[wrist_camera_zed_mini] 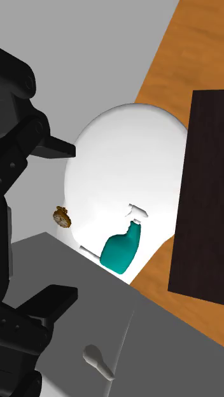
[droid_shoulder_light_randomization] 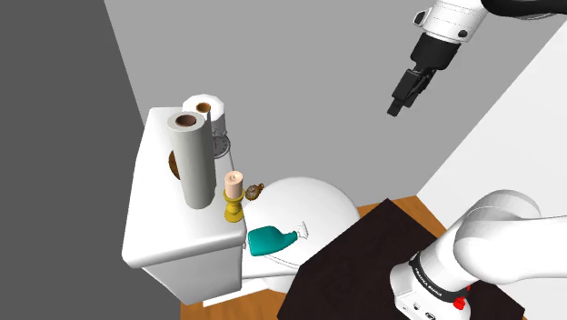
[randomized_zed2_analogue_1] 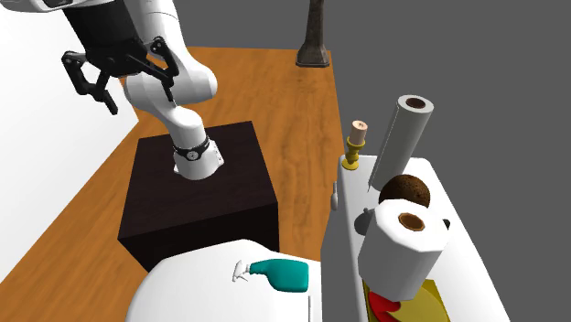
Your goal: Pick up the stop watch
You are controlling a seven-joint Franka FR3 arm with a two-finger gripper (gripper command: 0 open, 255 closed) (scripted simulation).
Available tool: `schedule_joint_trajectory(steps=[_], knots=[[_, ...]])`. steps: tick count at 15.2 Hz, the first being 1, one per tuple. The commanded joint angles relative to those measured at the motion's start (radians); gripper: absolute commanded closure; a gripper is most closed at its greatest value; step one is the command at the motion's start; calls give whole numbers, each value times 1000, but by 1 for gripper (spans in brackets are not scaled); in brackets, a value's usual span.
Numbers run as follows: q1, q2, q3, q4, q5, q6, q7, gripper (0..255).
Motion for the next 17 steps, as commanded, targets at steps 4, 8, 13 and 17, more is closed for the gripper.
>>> schedule_joint_trajectory(steps=[4, 8, 13, 17], knots=[[12, -34, 51, -84, 57, 120, 78, 0], [30, -53, 129, -174, 130, 293, 178, 0], [52, -25, 241, -247, 209, 526, 302, 0], [55, 38, 344, -269, 255, 721, 404, 0]])
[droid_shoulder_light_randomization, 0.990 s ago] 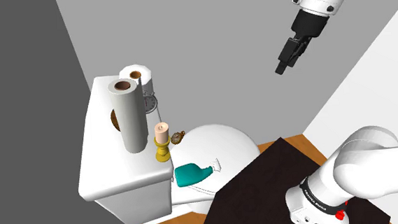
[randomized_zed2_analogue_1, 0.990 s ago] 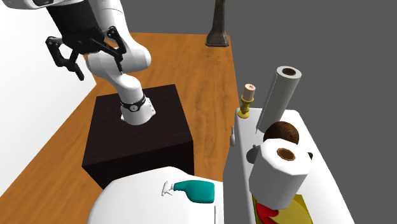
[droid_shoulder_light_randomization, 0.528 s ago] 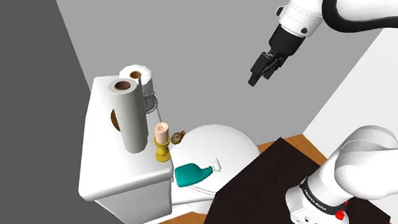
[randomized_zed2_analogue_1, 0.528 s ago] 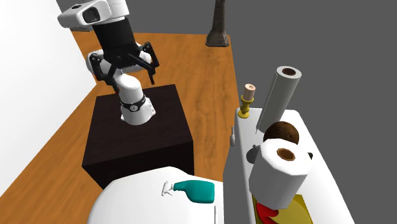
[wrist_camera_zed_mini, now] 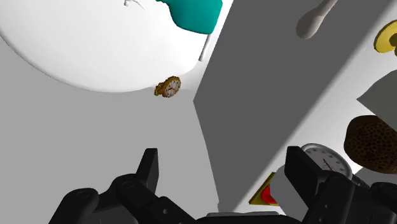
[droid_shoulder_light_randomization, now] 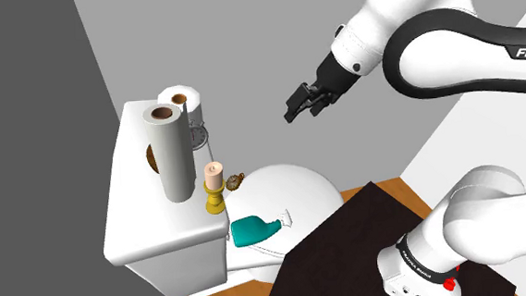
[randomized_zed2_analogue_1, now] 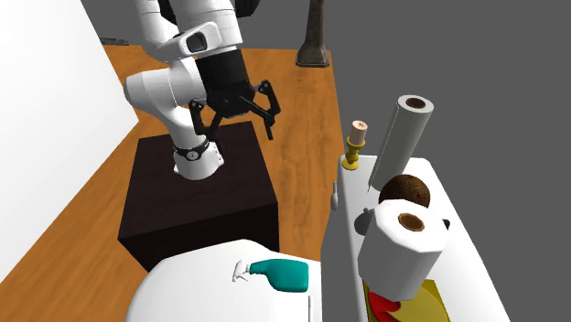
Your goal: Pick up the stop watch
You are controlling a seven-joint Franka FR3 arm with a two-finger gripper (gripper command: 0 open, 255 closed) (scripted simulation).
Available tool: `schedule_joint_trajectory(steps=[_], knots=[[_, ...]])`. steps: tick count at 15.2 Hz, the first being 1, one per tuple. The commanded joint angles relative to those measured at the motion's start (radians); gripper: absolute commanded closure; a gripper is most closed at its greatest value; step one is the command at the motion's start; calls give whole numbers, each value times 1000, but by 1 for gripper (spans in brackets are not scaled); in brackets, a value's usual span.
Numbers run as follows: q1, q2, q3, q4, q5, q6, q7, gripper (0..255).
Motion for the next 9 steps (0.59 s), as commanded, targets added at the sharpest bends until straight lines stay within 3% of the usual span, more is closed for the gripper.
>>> schedule_joint_trajectory(steps=[1, 5, 9], knots=[[-4, 42, 55, -6, 19, 109, 54, 0], [-39, 141, 175, 14, 25, 300, 170, 0], [-130, 251, 325, 66, -19, 472, 314, 0]])
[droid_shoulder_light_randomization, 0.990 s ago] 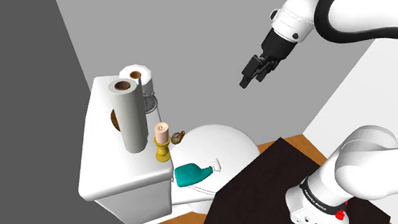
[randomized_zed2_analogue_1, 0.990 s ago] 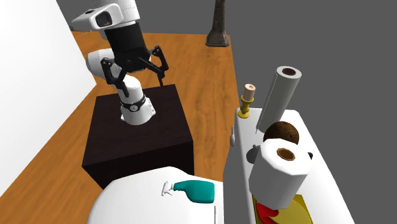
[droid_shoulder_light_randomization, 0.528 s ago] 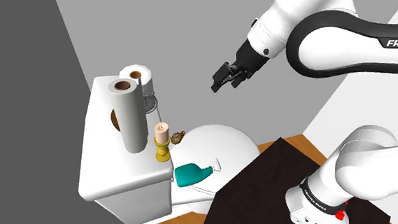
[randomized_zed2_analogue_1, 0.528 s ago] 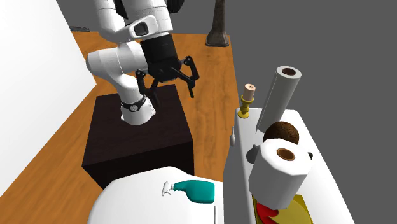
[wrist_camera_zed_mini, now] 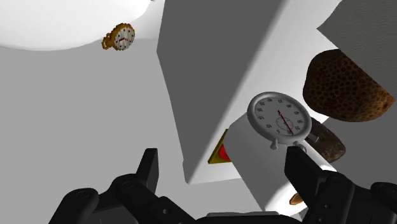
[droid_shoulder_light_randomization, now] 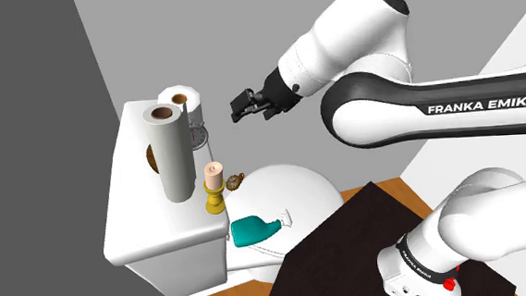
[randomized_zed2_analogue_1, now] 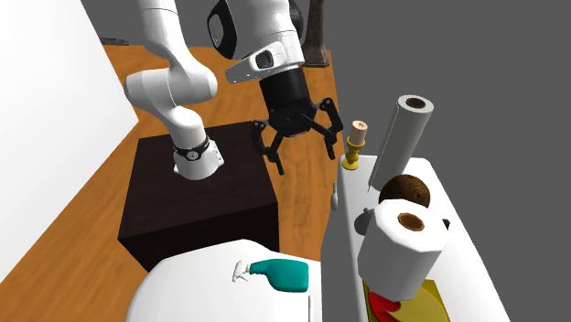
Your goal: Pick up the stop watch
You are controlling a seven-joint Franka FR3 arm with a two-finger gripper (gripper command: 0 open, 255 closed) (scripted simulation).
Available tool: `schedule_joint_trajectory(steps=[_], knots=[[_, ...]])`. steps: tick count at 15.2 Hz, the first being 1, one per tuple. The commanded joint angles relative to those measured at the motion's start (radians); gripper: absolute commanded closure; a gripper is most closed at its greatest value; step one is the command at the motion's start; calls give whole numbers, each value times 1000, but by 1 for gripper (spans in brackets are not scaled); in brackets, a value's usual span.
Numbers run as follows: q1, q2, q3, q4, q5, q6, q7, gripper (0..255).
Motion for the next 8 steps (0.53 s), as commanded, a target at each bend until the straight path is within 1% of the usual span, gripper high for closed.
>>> schedule_joint_trajectory(steps=[1, 3, 5, 6, 8], knots=[[-63, 59, 81, 28, -35, 93, 78, 0], [-152, 109, 184, 68, -93, 164, 173, 0], [-273, 151, 310, 116, -167, 224, 281, 0], [-347, 168, 383, 143, -208, 250, 338, 0], [-519, 186, 550, 202, -288, 293, 451, 0]])
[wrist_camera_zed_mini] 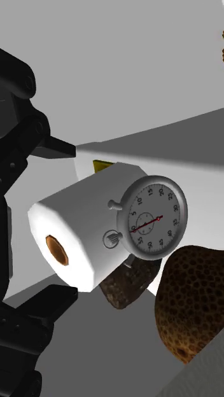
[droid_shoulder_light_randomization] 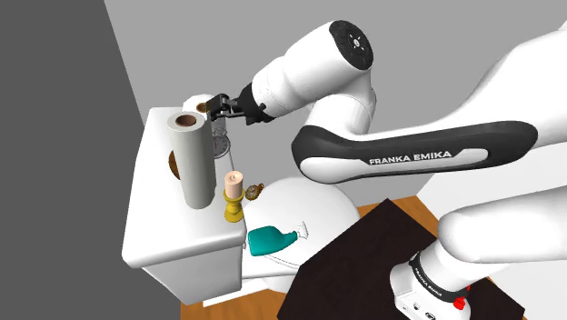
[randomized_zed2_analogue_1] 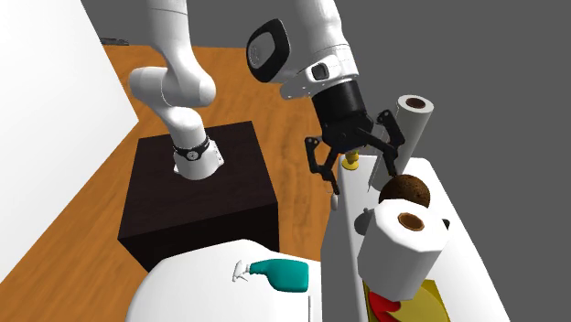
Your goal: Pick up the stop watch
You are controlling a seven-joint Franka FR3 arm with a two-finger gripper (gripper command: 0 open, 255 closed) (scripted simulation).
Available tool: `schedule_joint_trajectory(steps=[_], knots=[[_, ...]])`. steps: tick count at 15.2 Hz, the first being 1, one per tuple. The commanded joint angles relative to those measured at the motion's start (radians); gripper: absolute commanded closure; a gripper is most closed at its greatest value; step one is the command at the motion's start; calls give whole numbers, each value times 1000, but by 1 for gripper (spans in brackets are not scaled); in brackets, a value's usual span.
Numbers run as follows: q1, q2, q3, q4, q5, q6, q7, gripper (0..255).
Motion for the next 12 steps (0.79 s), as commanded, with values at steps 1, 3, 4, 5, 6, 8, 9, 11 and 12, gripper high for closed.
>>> schedule_joint_trajectory(steps=[1, 3, 4, 5, 6, 8, 9, 11, 12], knots=[[-169, 16, 162, 58, -73, 42, 107, 0], [-204, 15, 199, 43, -75, 67, 117, 0], [-221, 15, 218, 37, -78, 80, 123, 0], [-239, 15, 237, 30, -83, 93, 131, 0], [-258, 15, 257, 24, -87, 106, 138, 0], [-298, 14, 298, 12, -95, 132, 153, 0], [-310, 14, 310, 8, -96, 139, 157, 0], [-308, 14, 308, 9, -96, 138, 155, 255], [-309, 14, 309, 9, -96, 138, 156, 255]])
